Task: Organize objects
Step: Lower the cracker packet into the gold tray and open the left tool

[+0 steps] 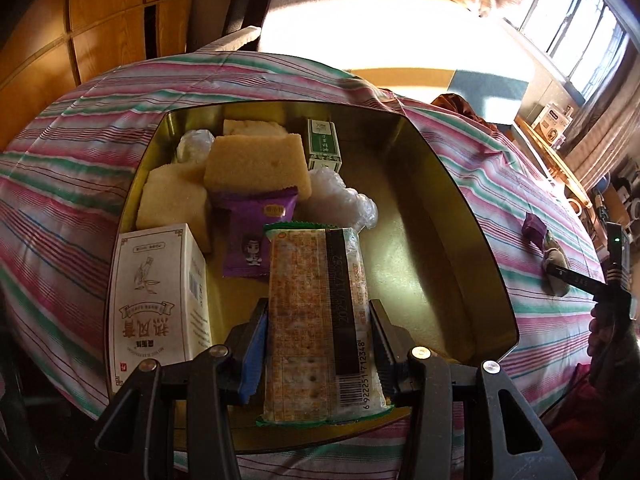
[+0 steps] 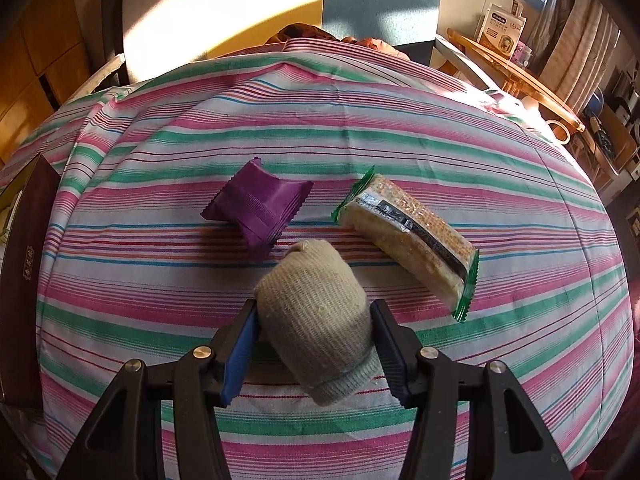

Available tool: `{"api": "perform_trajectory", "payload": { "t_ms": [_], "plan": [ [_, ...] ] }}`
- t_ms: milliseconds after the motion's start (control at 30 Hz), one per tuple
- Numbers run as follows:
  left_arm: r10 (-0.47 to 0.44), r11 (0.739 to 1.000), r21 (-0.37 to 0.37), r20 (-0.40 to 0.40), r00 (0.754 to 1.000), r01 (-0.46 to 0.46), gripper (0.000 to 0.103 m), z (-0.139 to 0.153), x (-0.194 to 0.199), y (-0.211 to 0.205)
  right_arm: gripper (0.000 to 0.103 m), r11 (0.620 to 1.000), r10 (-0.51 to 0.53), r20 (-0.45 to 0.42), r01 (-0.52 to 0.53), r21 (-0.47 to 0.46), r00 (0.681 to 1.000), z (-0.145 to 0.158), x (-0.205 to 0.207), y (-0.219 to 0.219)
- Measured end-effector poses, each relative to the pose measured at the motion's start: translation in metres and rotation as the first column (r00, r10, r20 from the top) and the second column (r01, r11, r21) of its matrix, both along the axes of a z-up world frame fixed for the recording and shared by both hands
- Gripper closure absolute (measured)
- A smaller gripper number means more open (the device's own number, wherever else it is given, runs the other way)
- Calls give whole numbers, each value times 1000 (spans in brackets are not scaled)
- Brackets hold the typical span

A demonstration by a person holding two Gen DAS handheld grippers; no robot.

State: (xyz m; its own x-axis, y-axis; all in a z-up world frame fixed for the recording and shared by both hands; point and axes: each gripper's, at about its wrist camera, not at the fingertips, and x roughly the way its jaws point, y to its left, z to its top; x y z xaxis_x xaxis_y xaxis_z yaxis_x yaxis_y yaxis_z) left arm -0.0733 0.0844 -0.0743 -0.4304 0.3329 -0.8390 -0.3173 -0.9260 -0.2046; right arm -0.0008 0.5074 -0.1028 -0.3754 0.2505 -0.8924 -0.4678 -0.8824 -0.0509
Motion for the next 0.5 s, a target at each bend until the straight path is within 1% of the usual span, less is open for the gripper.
{"api": "perform_trajectory", "payload": {
  "t_ms": [67,133,200,300,500],
  "plan": [
    [13,1000,-15,0,1000,-13,54,-2,-1,1,47,1000,0,-1,0,-2,1000,0,0,1],
    [25,999,-44,-2,1000,-25,50,-5,-1,1,47,1000,1,0,-1,-1,1000,0,0,0],
    [31,998,-51,-9,999,-32,49,-6,0,-1,47,1000,4,3,-4,3,1000,0,0,0],
    [23,995,-95,-56,998,-28,49,-3,4,0,47,1000,7,7,-7,8,1000,0,0,0],
    [4,992,-121,-144,990,-21,48,13,12,0,47,1000,16,16,-17,20,1000,0,0,-3]
  ]
}}
